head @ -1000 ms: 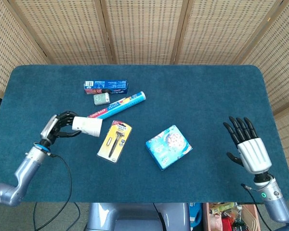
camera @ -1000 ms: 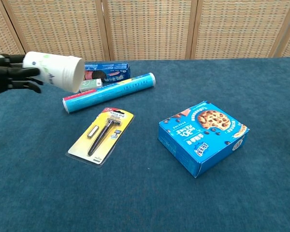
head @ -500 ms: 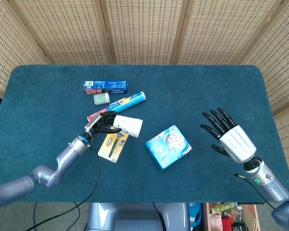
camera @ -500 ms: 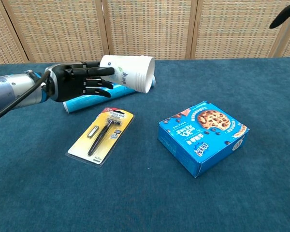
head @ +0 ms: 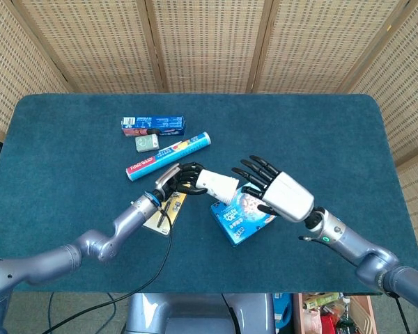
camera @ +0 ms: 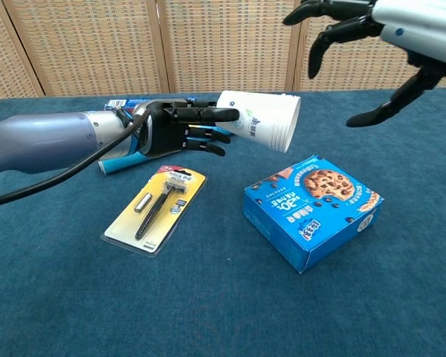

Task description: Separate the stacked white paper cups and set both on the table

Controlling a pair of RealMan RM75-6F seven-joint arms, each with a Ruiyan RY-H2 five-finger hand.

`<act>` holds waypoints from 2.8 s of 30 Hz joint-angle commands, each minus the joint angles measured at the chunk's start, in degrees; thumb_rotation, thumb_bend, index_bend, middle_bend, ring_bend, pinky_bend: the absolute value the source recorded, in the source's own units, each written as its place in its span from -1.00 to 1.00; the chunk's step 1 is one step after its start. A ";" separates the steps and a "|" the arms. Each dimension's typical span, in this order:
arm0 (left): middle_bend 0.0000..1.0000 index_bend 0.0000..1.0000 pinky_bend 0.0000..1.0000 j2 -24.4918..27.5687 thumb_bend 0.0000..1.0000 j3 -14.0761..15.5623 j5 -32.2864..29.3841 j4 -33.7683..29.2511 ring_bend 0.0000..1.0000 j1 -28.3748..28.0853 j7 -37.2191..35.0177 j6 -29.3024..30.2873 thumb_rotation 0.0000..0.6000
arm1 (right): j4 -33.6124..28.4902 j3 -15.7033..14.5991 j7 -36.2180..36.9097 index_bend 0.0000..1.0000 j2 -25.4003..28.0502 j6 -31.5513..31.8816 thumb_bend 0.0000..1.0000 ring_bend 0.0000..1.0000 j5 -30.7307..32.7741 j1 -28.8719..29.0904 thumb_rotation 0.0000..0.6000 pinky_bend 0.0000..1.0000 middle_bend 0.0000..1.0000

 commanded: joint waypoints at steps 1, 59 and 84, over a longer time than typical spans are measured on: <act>0.05 0.08 -0.09 -0.43 -0.74 -0.55 -0.55 -0.20 -0.06 -0.34 0.93 -0.29 1.00 | 1.94 -0.24 0.88 -0.11 -2.76 -0.75 -0.89 -0.91 -0.39 2.40 1.00 -0.69 -0.60; 0.05 0.08 -0.09 -1.35 -0.74 -2.99 3.02 1.26 -0.06 0.39 -1.83 -5.99 1.00 | 17.69 -4.79 1.42 0.10 -11.90 1.75 -0.44 -0.83 5.59 11.50 1.00 -0.62 -0.51; 0.05 0.08 -0.09 -1.50 -0.74 -2.82 3.99 0.67 -0.06 0.12 -1.93 -5.97 1.00 | 19.76 -6.23 0.98 0.56 -13.18 3.64 -0.05 -0.82 6.73 11.66 1.00 -0.58 -0.48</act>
